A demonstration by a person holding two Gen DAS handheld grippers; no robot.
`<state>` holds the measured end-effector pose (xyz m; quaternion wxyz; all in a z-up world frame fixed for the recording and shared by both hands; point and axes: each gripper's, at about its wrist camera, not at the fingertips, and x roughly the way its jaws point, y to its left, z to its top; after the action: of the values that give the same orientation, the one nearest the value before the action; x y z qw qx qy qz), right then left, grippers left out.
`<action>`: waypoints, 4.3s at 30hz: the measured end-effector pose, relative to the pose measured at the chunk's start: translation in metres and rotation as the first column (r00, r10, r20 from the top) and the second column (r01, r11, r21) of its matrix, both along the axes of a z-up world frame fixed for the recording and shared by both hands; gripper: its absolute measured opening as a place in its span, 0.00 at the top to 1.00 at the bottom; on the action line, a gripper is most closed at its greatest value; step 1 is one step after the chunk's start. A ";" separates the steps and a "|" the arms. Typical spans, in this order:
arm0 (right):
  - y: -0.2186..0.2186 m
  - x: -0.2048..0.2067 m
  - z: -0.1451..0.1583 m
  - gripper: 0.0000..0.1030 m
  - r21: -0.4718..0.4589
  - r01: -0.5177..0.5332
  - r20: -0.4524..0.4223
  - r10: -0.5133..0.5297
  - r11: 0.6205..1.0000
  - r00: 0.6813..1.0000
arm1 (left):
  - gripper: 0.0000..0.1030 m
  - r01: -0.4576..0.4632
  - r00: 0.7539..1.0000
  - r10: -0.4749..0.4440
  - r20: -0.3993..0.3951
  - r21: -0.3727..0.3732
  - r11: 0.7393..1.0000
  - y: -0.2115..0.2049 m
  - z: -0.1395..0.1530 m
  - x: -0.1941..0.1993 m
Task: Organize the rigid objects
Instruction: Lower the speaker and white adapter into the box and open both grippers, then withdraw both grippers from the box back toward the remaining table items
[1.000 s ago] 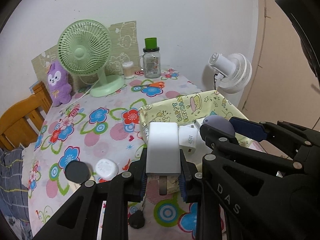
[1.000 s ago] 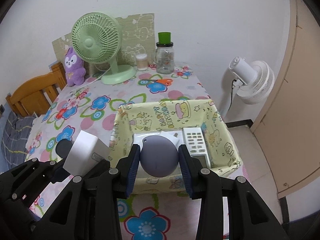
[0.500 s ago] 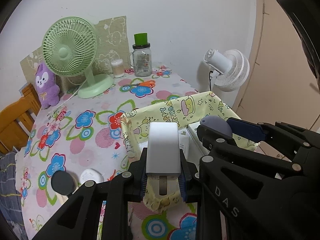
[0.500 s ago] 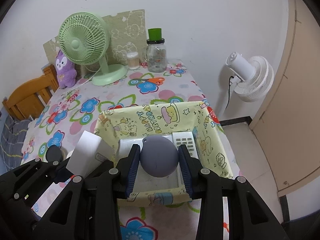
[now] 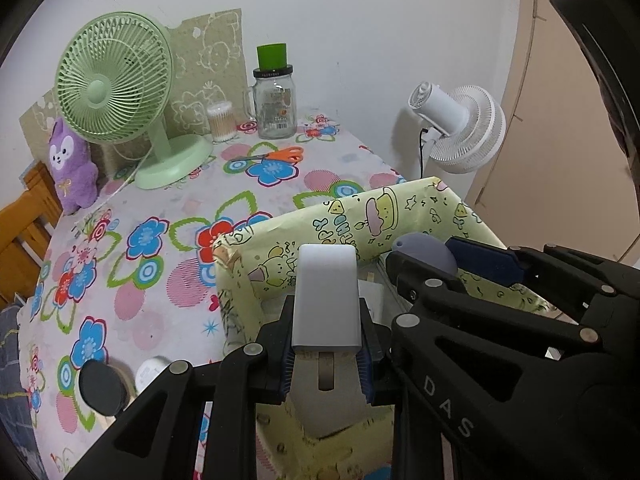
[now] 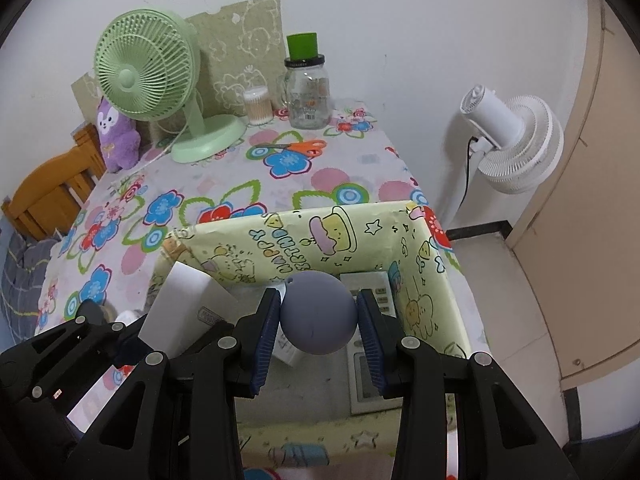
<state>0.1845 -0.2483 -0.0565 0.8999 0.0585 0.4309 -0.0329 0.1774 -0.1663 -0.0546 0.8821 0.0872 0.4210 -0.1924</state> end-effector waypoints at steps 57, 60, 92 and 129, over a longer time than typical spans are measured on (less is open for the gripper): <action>-0.011 -0.007 -0.007 0.27 0.043 0.022 -0.006 -0.022 0.999 1.000 | 0.33 -0.015 0.999 0.012 0.039 0.077 0.997 0.003 0.003 -0.012; -0.009 -0.014 -0.004 0.25 0.040 0.025 -0.001 -0.025 0.999 1.000 | 0.33 -0.009 0.999 0.005 0.049 0.083 0.996 0.005 0.006 -0.018; 0.036 -0.086 0.024 0.16 -0.011 -0.004 0.093 0.005 1.000 0.996 | 0.18 -0.031 0.991 0.027 0.129 0.032 0.999 0.061 0.029 -0.084; 0.128 -0.119 0.000 0.03 -0.100 -0.148 0.168 0.164 0.984 0.972 | 0.00 -0.078 0.988 0.072 0.136 0.040 0.996 0.150 -0.006 -0.119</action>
<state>0.0660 -0.1207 -0.0567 0.9358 -0.0119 0.3515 0.0247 0.0587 -0.0162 -0.0607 0.9129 0.1041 0.3679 -0.1431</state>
